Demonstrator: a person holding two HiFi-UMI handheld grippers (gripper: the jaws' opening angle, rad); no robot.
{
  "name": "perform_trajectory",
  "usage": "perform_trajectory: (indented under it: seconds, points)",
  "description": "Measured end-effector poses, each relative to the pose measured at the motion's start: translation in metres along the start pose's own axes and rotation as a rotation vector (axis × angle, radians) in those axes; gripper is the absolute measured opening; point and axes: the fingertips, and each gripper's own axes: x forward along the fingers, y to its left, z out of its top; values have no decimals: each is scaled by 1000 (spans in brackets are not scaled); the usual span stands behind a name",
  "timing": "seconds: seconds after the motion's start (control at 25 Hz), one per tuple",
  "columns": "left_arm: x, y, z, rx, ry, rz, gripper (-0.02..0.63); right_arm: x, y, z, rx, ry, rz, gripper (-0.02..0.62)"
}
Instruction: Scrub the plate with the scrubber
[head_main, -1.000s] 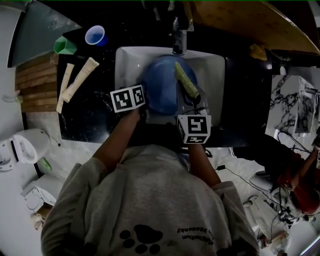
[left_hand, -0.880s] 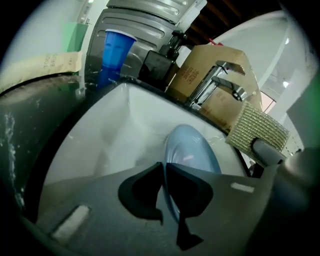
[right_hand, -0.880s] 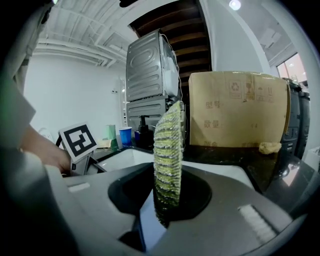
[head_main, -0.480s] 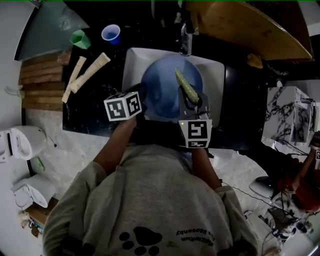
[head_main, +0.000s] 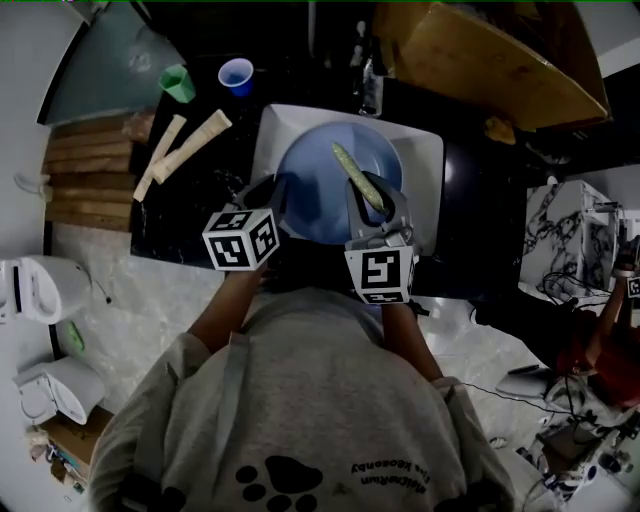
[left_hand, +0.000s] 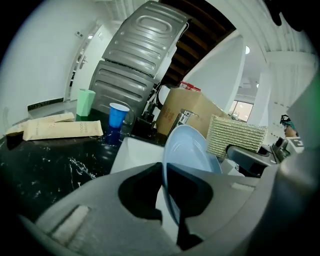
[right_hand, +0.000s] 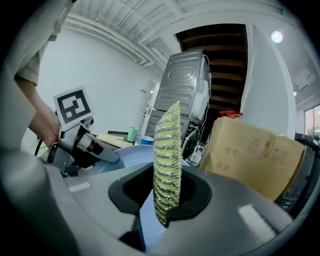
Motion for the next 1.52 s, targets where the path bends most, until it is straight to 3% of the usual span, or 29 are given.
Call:
perform_trajectory:
  seconds: [0.44,0.72,0.92,1.52]
  points:
    - [-30,-21,18,28,-110,-47,20,-7,5,27,-308,17,-110,67]
    - [-39,-25,25,31,-142,-53,22,11,16,30,-573,130,-133,67]
    - [-48,-19,30,23,-166,-32,25,24,43,23,-704,173,-58,67]
    - [-60,-21,41,49,-234,-35,37,20,99,-9,-775,299,262,67]
